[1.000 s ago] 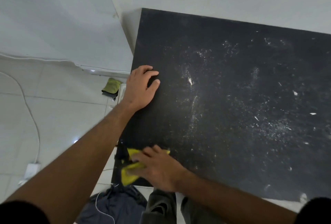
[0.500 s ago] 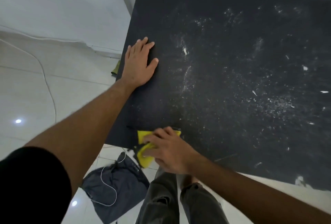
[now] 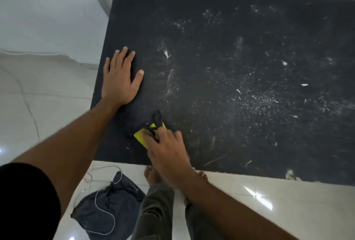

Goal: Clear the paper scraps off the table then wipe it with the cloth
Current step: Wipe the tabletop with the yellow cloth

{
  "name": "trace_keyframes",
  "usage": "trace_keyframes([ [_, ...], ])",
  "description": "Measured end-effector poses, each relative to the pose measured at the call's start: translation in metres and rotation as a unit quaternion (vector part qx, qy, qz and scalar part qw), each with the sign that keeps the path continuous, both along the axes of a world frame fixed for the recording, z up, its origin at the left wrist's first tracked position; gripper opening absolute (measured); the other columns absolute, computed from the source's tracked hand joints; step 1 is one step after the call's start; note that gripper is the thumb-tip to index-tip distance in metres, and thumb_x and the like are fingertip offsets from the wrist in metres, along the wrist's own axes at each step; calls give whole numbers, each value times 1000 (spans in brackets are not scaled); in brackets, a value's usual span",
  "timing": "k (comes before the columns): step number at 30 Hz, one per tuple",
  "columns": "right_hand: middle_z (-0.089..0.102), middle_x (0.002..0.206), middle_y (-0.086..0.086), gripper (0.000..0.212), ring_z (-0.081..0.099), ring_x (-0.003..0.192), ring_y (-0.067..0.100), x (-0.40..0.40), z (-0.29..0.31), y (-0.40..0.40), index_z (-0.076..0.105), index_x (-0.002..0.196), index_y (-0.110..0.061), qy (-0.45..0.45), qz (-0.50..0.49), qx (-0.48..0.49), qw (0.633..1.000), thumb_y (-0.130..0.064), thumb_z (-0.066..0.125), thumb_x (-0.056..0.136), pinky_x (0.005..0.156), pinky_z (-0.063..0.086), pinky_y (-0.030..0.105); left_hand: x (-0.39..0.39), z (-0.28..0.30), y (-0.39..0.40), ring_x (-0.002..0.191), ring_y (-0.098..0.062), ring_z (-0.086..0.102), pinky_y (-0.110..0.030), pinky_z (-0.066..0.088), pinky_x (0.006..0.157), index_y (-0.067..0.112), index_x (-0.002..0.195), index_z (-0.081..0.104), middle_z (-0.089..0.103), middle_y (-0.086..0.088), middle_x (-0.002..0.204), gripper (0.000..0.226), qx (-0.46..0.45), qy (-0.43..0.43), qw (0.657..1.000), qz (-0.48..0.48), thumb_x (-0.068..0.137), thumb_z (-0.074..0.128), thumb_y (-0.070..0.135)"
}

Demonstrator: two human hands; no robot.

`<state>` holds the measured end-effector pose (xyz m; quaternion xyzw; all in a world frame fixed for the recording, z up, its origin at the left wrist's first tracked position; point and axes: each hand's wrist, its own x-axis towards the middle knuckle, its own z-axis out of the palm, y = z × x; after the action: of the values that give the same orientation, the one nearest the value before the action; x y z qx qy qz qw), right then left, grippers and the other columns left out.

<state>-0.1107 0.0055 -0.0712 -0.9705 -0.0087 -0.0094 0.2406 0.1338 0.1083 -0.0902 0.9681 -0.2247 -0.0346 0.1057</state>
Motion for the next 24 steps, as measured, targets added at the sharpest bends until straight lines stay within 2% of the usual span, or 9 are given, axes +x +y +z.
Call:
trace_keyframes([
  [3,51,94,2,46,50,83,21,-28,-6,-56,58,126,-26,-2,-45,-48,998,-21,66,81,74,40,37,1,3,-1,158,-26,11,-49,5,128,21,159,26,18,-5,170,65,-6,4,1000,2,104,34,54],
  [5,53,91,5,40,54,76,28,-51,-9,-100,57,124,-24,-1,-140,-76,987,-18,63,85,70,43,40,0,4,-1,158,-27,10,-50,5,128,19,159,27,18,-6,170,65,-11,4,1000,1,104,35,53],
  [10,52,94,12,37,52,78,34,-58,-5,-140,60,125,-15,20,-420,-116,900,-16,51,90,70,34,39,1,3,1,158,-30,11,-53,7,127,15,157,29,19,-10,169,65,-16,0,1000,-7,104,35,52],
  [12,55,98,8,48,49,90,30,-24,0,-100,59,127,-20,1,-394,-111,912,-13,53,79,71,34,38,2,3,1,158,-30,11,-54,7,127,15,157,29,19,-11,169,65,-10,-1,1000,-7,104,34,53],
  [14,53,98,3,55,46,91,25,15,1,-35,57,129,-29,-3,-291,-87,953,-11,57,76,71,33,37,2,3,1,158,-30,11,-54,8,127,15,157,28,20,-11,169,65,-9,-3,1000,-8,104,33,53],
  [16,48,95,3,48,50,83,27,34,-1,12,54,129,-30,10,-195,-84,977,-14,59,84,71,38,39,2,3,2,157,-31,12,-55,9,127,15,157,29,21,-12,168,65,-11,-8,1000,-11,104,33,52],
  [18,52,94,5,43,54,78,30,30,-6,-8,56,128,-28,-5,-209,-101,973,-17,56,86,69,40,41,4,1,3,157,-31,13,-55,9,126,14,157,29,21,-12,168,65,-15,-10,1000,-17,104,34,52],
  [21,57,102,11,44,56,86,34,1,-7,-104,61,127,-20,30,-386,-165,907,-14,57,83,71,44,43,4,-2,3,157,-32,12,-56,8,126,14,157,29,21,-12,168,65,-19,-11,1000,-17,104,35,52],
  [24,50,102,19,40,54,80,42,-29,5,-179,59,127,-10,57,-499,-144,853,-3,53,88,74,46,51,4,-3,4,157,-32,12,-57,9,126,13,157,29,20,-13,168,65,-23,-13,999,-19,104,35,50],
])
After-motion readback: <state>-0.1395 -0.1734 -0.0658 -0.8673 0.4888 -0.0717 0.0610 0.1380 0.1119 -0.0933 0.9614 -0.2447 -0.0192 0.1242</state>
